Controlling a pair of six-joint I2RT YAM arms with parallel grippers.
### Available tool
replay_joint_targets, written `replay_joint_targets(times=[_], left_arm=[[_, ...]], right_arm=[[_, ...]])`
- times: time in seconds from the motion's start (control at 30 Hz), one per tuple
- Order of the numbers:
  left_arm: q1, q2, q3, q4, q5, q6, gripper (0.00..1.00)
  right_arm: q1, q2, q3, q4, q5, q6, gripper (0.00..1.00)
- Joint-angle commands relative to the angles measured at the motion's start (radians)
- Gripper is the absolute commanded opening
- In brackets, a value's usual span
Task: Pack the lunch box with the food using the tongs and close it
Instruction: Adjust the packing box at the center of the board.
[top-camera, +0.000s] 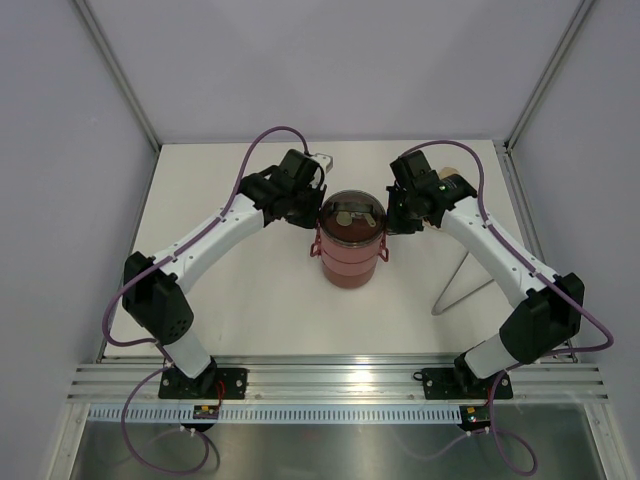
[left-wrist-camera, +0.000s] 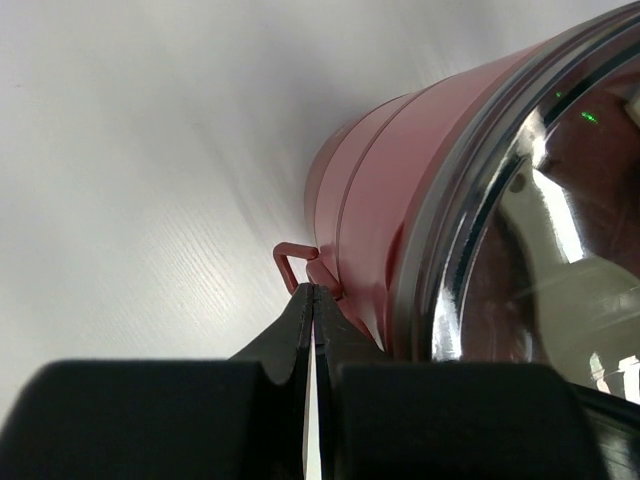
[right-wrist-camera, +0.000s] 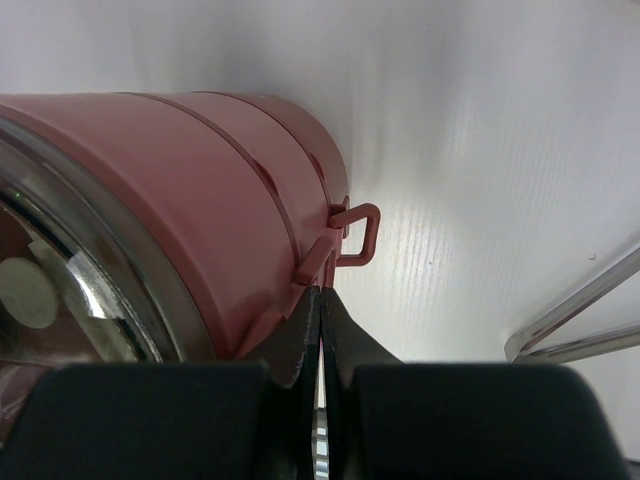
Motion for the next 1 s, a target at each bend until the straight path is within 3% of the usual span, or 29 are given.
replay_joint_targets(times=[0.0, 0.6, 0.97], left_arm=[[-0.084, 0.012, 0.065, 0.143, 0.123, -0.04, 0.0], [-0.058, -0.03, -0.011, 0.123, -0.063, 0.0, 0.0], [-0.024, -0.084, -0.093, 0.166, -0.056, -0.008, 0.0]], right_arm=[[0.058, 0.02, 0.065, 0.144, -0.097, 0.045, 0.04], [0.015, -0.095, -0.024, 0.127, 0.069, 0.075, 0.04], [-0.062, -0.188, -0.126, 0.131, 0.076, 0.095, 0.04]])
